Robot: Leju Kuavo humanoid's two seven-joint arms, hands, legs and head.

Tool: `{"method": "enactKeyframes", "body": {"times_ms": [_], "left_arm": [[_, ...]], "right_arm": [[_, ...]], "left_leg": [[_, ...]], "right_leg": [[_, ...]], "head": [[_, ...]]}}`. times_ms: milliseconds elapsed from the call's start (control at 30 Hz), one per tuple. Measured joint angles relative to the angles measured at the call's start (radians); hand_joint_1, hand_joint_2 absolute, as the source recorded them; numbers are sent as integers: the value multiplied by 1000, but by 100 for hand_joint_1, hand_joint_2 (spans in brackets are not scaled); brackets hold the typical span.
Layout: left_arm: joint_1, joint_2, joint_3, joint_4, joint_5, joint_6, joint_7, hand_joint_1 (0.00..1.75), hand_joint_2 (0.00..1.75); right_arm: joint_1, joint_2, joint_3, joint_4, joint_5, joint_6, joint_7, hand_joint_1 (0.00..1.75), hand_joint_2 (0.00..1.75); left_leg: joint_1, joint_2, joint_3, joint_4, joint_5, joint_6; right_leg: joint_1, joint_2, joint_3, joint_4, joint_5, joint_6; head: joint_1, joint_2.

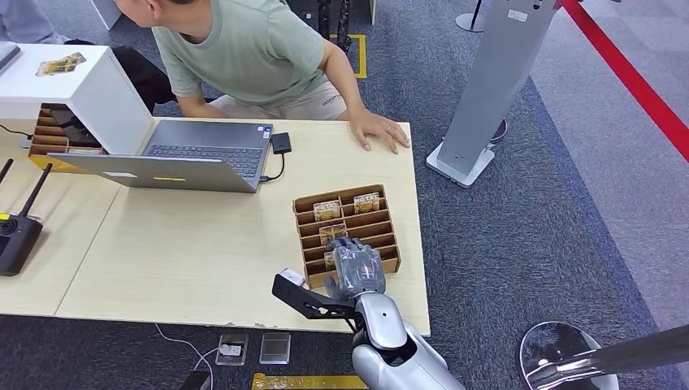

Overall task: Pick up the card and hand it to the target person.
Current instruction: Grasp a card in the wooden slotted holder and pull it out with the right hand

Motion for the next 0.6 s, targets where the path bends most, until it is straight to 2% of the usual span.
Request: {"method": "enactKeyframes", "body": {"times_ms": [400,600], "left_arm": [[0,0,0,0,0,-1,0,0,175],[0,0,0,0,0,-1,8,0,175]], "right_arm": [[1,0,0,-1,-4,4,5,82,175],[3,0,0,-1,-6,4,6,82,175]], "left_leg": [[0,0,0,0,0,0],[0,0,0,0,0,0]], "right_leg": [[0,0,0,0,0,0],[0,0,0,0,0,0]], "head": [[0,0],[0,0]]}}
